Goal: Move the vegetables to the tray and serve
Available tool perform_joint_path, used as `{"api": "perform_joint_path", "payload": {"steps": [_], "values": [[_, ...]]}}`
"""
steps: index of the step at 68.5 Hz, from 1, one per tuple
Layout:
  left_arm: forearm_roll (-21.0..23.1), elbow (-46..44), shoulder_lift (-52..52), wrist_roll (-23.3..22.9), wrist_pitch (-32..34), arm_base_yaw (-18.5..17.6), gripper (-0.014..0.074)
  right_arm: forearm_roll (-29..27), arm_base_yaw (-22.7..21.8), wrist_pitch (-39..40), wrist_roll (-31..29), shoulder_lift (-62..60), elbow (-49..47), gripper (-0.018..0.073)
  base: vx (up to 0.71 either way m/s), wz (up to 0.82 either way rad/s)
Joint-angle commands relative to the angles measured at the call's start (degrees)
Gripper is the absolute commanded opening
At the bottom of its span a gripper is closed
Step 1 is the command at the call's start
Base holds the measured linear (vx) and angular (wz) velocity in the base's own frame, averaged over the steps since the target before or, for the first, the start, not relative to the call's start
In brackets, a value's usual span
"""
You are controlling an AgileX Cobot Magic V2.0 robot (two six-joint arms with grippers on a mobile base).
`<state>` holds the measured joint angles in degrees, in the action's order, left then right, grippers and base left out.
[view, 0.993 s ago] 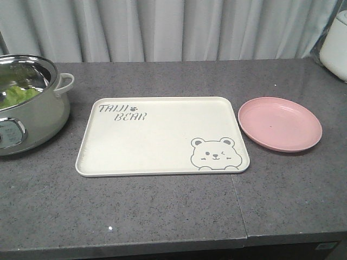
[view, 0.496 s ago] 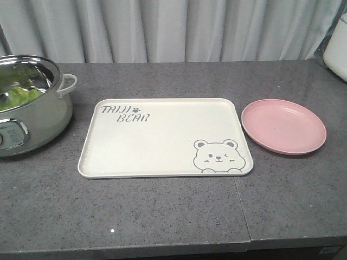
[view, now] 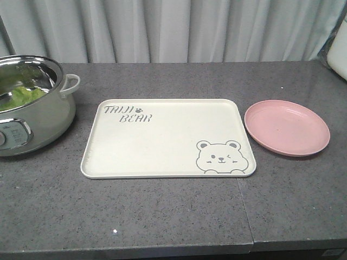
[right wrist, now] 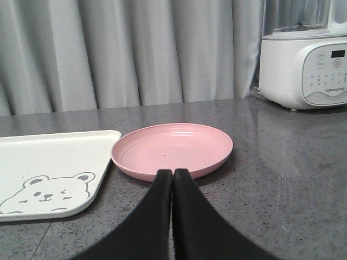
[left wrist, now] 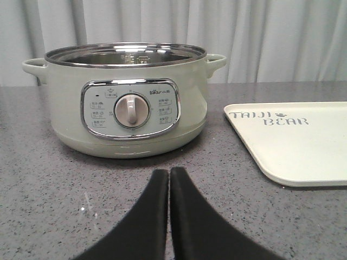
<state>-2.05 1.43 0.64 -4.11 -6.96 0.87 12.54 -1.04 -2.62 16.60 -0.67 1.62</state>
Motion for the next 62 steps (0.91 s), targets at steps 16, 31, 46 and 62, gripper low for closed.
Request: {"api": "perform_joint_path", "payload": {"steps": [16, 31, 46, 62], "values": [[0.5, 1.3, 0.8, -0.2, 4.1, 0.1, -0.0006, 0.2, -0.3, 4.4, -0.2, -0.3, 0.9, -0.0003, 0.01, 0.03], [0.5, 1.3, 0.8, -0.2, 4.1, 0.1, -0.0006, 0.2, -0.3, 4.4, -0.2, -0.3, 0.9, -0.0003, 0.0, 0.02], [0.5, 1.3, 0.8, -0.2, 4.1, 0.1, -0.0006, 0.2, -0.3, 4.4, -0.2, -0.3, 0.9, -0.0003, 0.0, 0.0], [0.5, 1.3, 0.8, -0.2, 4.1, 0.1, -0.0006, 0.2, -0.3, 4.4, -0.2, -0.3, 0.9, -0.0003, 0.0, 0.0]]}}
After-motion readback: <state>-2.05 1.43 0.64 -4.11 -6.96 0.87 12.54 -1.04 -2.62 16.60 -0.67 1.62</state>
